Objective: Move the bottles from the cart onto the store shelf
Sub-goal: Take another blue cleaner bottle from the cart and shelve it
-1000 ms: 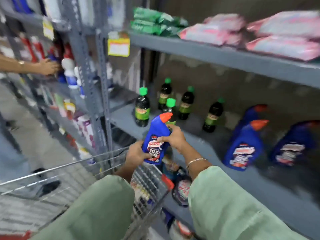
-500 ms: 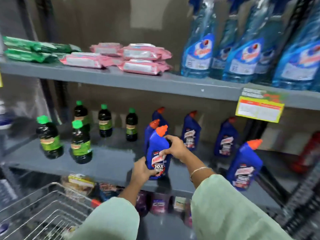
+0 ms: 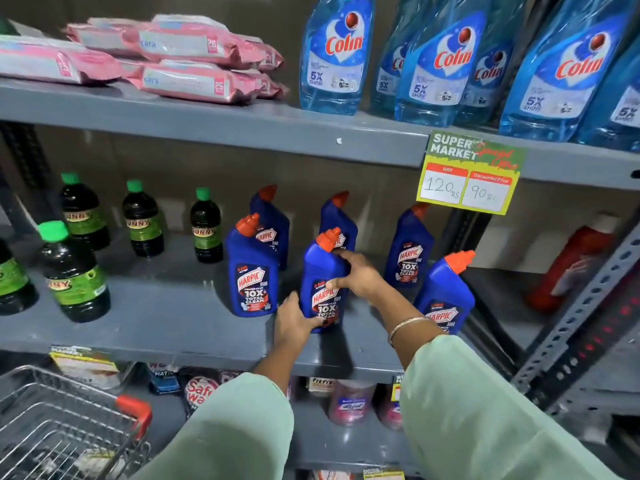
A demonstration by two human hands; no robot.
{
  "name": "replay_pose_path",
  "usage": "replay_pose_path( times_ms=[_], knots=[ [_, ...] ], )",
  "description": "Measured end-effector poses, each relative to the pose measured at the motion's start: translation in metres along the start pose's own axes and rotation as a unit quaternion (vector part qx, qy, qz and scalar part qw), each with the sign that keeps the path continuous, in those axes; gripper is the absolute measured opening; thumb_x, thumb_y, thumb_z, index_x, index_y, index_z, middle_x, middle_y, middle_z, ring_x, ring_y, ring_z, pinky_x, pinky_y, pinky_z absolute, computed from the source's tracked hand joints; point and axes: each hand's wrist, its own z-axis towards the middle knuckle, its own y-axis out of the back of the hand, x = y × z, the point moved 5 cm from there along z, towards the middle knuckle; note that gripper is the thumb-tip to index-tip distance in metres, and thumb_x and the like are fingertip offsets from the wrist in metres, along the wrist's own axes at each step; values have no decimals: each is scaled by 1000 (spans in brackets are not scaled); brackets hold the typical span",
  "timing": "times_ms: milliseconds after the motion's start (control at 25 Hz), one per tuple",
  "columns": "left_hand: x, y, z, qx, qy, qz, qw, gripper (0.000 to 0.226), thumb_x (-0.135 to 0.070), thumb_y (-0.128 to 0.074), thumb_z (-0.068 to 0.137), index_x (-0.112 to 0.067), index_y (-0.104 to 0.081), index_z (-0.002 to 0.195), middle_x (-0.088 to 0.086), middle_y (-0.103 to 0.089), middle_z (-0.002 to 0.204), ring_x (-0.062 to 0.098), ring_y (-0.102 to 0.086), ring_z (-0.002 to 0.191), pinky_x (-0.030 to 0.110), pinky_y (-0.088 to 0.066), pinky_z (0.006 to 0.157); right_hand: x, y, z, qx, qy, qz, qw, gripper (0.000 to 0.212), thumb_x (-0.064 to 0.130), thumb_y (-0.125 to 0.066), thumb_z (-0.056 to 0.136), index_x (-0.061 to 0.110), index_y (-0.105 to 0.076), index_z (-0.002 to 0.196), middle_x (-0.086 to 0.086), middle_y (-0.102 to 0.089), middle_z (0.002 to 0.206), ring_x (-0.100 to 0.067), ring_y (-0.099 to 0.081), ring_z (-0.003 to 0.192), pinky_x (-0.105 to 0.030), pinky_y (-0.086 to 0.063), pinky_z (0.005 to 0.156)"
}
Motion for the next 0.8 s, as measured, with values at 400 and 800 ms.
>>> replay_pose_path(
  times_ms=[400,800],
  knots=[
    [32,78,-27,-102,40,-1,994,39,-19,-76,69,-7,-56,100,17,-64,103,33,-61,95,42,-51,83,-14,-19,-54,-235,-41,-83,968,75,29,-81,63,3,-44,122,-17,-50,124,-35,-44,121,-45,-42,98],
    [225,318,-99,-306,161,38,937,33,-20,-68,75,-3,-57,101,23,-61,107,38,-58,101,46,-48,88,105,-274,-62,-247,13,-2,969,56,31,-66,80,-3,-46,119,-26,-51,120,-41,-44,117,-48,-37,98]
  ],
)
